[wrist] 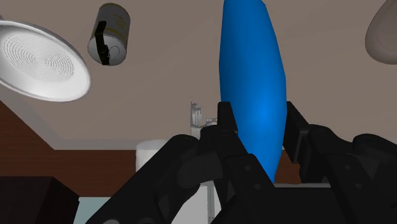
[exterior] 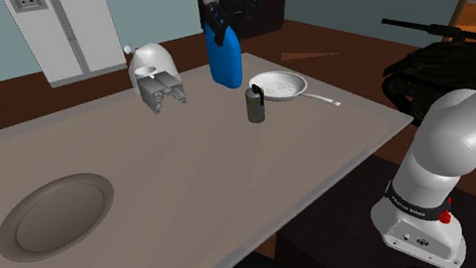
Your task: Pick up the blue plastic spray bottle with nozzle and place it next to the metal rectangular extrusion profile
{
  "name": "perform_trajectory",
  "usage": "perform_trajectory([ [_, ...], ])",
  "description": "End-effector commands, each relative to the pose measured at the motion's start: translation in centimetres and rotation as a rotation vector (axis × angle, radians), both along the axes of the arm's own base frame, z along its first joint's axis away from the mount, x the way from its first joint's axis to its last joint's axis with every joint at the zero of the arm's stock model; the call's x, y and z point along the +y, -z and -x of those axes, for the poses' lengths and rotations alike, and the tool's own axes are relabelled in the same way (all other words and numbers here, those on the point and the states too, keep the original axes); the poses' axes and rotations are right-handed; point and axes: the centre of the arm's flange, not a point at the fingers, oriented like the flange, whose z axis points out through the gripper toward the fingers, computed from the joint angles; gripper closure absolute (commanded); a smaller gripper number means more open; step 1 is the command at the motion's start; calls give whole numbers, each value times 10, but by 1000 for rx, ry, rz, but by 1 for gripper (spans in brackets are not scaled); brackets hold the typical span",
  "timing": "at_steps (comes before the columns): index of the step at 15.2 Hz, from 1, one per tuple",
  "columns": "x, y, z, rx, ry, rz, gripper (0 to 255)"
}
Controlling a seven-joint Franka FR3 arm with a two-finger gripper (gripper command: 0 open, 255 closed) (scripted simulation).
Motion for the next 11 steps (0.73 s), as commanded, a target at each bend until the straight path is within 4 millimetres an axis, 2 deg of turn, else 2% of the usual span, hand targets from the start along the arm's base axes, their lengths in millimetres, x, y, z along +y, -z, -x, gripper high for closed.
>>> perform_trajectory([
  [1,0,-12,0,0,0,0,255],
  [8,0,-47,0,0,0,0,255],
  [11,-15,-47,-37,0,0,0,255],
])
